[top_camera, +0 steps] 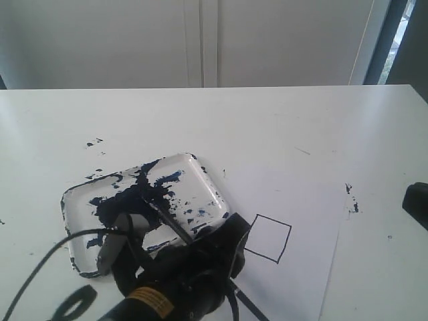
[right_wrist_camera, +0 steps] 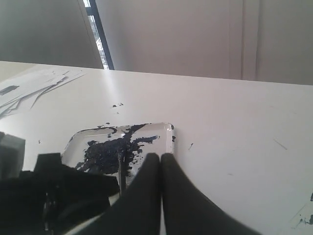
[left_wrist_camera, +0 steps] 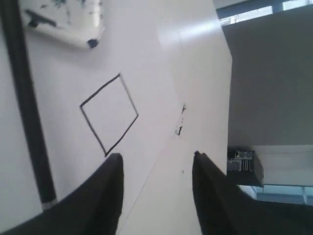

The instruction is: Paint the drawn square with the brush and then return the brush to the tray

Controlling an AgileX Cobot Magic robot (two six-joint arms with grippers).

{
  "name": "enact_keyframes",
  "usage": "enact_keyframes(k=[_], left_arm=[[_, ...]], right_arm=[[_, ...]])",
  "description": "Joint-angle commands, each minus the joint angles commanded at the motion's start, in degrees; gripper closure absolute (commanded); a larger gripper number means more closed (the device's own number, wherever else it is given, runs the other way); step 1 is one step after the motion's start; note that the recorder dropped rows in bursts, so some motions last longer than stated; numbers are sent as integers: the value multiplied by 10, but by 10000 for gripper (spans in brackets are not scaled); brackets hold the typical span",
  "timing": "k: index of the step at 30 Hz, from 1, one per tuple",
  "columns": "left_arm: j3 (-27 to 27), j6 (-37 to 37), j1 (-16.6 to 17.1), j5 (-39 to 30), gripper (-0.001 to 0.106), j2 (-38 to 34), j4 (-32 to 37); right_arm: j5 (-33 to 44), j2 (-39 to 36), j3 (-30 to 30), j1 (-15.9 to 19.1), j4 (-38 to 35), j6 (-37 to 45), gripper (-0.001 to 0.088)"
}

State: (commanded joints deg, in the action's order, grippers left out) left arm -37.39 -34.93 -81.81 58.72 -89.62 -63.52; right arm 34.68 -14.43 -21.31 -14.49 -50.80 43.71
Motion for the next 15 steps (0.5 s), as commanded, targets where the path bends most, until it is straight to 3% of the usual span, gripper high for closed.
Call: enact_keyframes(k=[5, 9, 15], left_arm=[[0, 178, 0, -1, 575, 56, -5], [0, 248, 10, -13, 575, 85, 8], [0, 258, 100, -153, 666, 116, 184]], right_arm=[[0, 0, 0, 0, 0, 0, 868], [0, 0, 0, 0, 1, 0, 868], [0, 0, 0, 0, 1, 0, 868]])
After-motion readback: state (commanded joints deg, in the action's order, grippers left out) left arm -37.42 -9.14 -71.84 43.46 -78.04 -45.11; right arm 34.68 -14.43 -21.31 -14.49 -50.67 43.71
